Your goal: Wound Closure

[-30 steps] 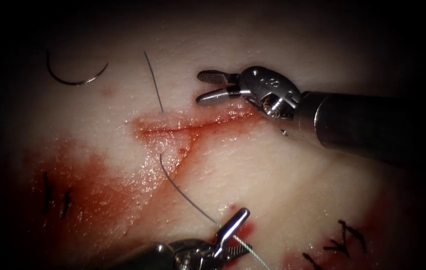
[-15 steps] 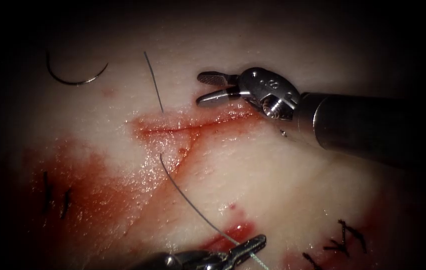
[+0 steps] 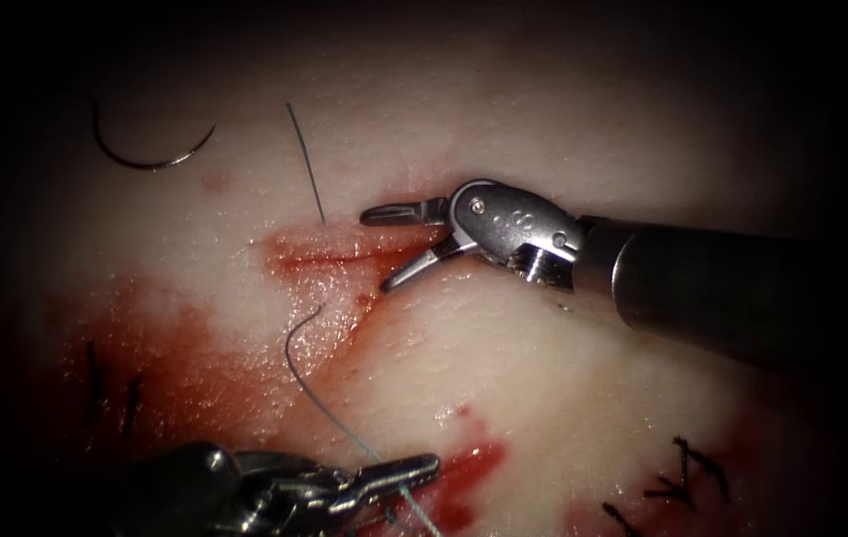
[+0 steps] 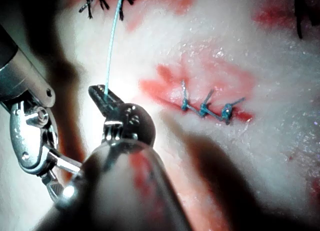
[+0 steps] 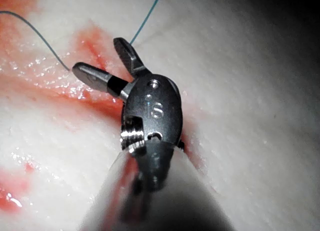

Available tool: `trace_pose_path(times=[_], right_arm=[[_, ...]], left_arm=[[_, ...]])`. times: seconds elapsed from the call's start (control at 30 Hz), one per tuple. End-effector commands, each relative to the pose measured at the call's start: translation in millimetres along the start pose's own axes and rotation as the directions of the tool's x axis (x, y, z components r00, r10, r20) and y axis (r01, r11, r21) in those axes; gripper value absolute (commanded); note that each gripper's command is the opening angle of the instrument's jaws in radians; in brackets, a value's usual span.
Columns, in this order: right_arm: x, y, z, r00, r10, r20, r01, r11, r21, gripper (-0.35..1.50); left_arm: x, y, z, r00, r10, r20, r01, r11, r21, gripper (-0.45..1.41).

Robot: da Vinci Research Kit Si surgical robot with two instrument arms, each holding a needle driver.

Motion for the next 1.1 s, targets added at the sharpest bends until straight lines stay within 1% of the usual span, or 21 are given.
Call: trace_pose_path(times=[0.03, 0.17, 0.2, 0.23, 0.47, 0.6, 0.73, 0.77, 1.1], right_arm=[[0.5, -0.2, 2.2, 0.999, -0.032, -0.014, 0.033, 0.999, 0.028, 1.11], [1.8, -1.1, 4.5, 0.995, -0.084, -0.048, 0.088, 0.993, 0.084, 1.08], [2.1, -1.4, 5.3, 0.992, -0.112, -0.063, 0.118, 0.988, 0.1, 1.08], [2.3, -1.7, 5.7, 0.989, -0.133, -0.071, 0.14, 0.985, 0.101, 1.08], [2.5, -1.7, 6.7, 0.975, -0.209, -0.08, 0.216, 0.972, 0.092, 1.1], [2.9, -1.9, 7.6, 0.97, -0.231, -0.08, 0.237, 0.968, 0.083, 1.11], [3.6, -2.2, 8.4, 0.964, -0.249, -0.097, 0.256, 0.964, 0.077, 1.15], [4.0, -2.3, 8.7, 0.962, -0.246, -0.115, 0.256, 0.964, 0.078, 1.15], [5.0, -3.4, 10.8, 0.955, -0.25, -0.157, 0.27, 0.955, 0.123, 1.15]], left_arm=[[-0.6, -0.4, 0.6, 1.0, -0.01, -0.011, 0.01, 1.0, -0.006, -0.45], [-1.3, -1.1, -0.4, 0.996, -0.057, -0.062, 0.055, 0.998, -0.031, -0.45], [-1.6, -1.4, -0.9, 0.994, -0.067, -0.089, 0.064, 0.997, -0.038, -0.45], [-1.7, -1.5, -1.2, 0.993, -0.078, -0.09, 0.075, 0.996, -0.04, -0.45], [-2.7, -2.0, -3.4, 0.991, -0.118, -0.069, 0.115, 0.992, -0.05, -0.45], [-3.1, -2.1, -3.9, 0.991, -0.119, -0.06, 0.116, 0.992, -0.052, -0.45], [-3.4, -2.1, -4.4, 0.991, -0.124, -0.052, 0.122, 0.991, -0.053, -0.45], [-3.5, -2.1, -4.7, 0.991, -0.124, -0.048, 0.121, 0.991, -0.054, -0.45], [-3.9, -2.1, -5.9, 0.992, -0.124, -0.039, 0.121, 0.991, -0.059, -0.45]])
